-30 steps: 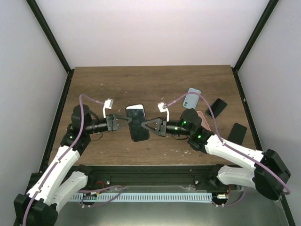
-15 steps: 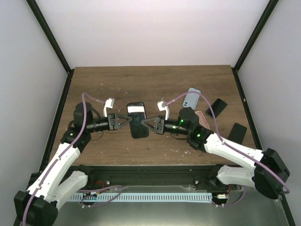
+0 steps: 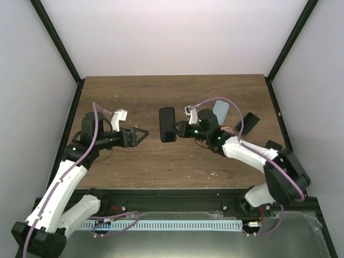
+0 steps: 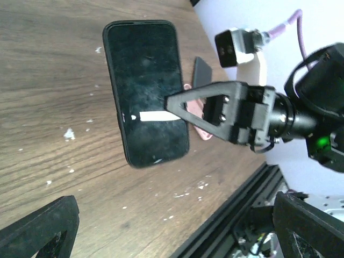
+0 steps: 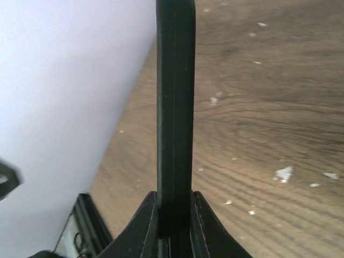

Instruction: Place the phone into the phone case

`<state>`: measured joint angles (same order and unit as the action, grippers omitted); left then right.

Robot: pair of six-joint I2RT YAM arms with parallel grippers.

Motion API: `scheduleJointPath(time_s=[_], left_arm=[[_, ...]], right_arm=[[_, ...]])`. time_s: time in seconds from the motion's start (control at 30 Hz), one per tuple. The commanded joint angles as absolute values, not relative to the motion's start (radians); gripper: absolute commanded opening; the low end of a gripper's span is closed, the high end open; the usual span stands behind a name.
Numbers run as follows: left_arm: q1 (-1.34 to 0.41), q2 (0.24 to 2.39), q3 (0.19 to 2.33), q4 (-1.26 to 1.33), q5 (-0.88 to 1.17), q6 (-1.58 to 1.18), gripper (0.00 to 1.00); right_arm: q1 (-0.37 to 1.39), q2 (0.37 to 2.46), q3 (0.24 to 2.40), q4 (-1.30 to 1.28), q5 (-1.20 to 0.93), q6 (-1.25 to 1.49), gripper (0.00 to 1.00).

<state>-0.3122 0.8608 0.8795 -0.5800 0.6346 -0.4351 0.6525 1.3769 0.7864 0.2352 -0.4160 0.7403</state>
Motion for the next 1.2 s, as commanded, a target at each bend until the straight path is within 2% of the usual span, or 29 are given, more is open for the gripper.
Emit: scheduleJointPath(time_s=[0.0, 0.1, 0.17, 0.27, 0.37, 0.47, 0.53, 0.67, 1.03, 1.17], left_arm=[[-0.311, 0.836, 0.880, -0.664, 0.564, -0.336, 1.00], [-0.311, 0.828, 0.849, -0.649, 0.527, -0.361, 0.99], [-0.310, 0.836, 0.817, -0.619, 0.549, -0.440, 0.92], [-0.310, 0.841, 0.741, -0.487, 0.702, -0.571, 0.78], [-0.311, 0.832, 0.645, -0.289, 0.787, -0.763, 0.72], [-0.311, 0.840, 0.549, -0.029, 0.854, -0.939, 0.71], [-0.311, 0.860, 0.532, 0.052, 0.856, -0.995, 0.71], [-0.318, 0.933, 0.545, 0.129, 0.872, -1.053, 0.71], [-0.337, 1.029, 0.488, 0.341, 0.893, -1.213, 0.69], [-0.337, 1.056, 0.468, 0.420, 0.895, -1.258, 0.59]], right_arm=[[0.604, 1.512, 0.886, 0.284, -0.425, 0.716, 0.01], [0.552, 1.616, 0.910, 0.358, -0.546, 0.772, 0.01], [0.528, 1.636, 0.898, 0.455, -0.631, 0.833, 0.01], [0.525, 1.608, 0.913, 0.485, -0.671, 0.889, 0.01], [0.527, 1.553, 0.882, 0.550, -0.704, 0.985, 0.01], [0.538, 1.498, 0.827, 0.630, -0.714, 1.094, 0.01], [0.554, 1.472, 0.784, 0.691, -0.706, 1.153, 0.01], [0.589, 1.439, 0.728, 0.792, -0.669, 1.232, 0.01], [0.649, 1.431, 0.734, 0.830, -0.619, 1.253, 0.01], [0.659, 1.432, 0.723, 0.843, -0.603, 1.260, 0.01]])
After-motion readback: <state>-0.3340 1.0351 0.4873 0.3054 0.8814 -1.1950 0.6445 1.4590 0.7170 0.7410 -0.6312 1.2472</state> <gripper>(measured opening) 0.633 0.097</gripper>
